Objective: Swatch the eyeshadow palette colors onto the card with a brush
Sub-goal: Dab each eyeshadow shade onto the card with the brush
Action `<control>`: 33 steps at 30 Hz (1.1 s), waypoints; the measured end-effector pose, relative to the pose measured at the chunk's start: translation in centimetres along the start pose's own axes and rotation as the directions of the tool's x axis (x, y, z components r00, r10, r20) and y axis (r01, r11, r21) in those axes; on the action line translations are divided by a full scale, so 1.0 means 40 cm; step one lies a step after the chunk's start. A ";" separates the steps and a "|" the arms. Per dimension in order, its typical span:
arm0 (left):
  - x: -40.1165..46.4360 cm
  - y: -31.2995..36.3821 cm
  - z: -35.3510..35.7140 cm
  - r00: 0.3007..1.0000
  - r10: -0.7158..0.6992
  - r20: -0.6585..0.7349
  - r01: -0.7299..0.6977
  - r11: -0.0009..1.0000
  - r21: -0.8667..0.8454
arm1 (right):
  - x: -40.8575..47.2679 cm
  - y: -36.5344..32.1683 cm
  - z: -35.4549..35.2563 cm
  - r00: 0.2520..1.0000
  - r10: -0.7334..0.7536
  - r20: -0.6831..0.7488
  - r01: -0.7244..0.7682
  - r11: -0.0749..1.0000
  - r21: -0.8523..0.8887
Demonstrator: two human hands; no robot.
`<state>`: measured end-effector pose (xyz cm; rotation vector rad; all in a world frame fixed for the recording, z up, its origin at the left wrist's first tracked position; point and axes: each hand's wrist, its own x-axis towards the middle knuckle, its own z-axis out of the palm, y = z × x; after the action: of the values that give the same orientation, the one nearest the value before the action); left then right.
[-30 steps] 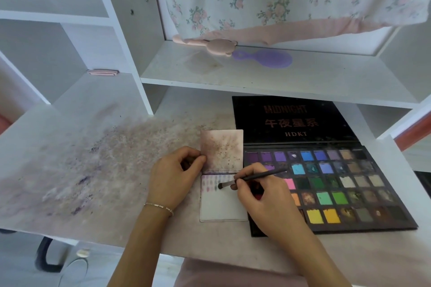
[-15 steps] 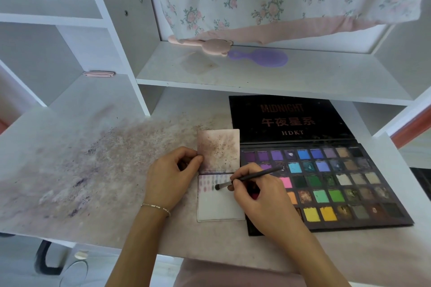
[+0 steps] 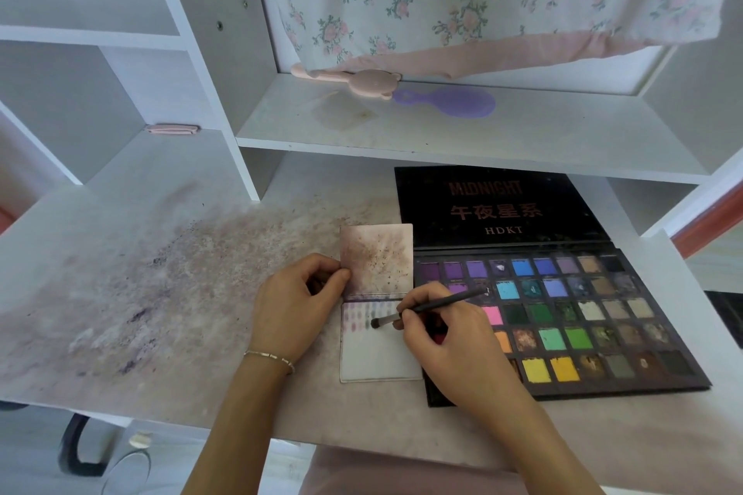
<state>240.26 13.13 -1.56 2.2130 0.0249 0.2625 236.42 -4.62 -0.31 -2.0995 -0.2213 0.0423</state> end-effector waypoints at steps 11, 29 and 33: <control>-0.001 0.003 -0.002 1.000 -0.013 0.006 0.013 1.000 -0.007 | -0.022 -0.004 -0.023 0.943 -0.074 -0.325 0.149 0.966 0.211; -0.022 0.019 0.032 0.989 -0.111 -0.096 0.115 0.993 0.036 | -0.127 0.138 -0.236 0.783 0.114 -0.611 -0.056 0.992 0.114; -0.026 0.024 0.031 0.988 -0.114 -0.104 0.119 0.992 0.046 | -0.124 0.147 -0.237 0.797 0.102 -0.596 -0.073 0.995 0.072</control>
<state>239.41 11.47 -1.72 2.2389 0.2180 0.3113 233.52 -16.47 -0.75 -1.9669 0.2630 -0.5566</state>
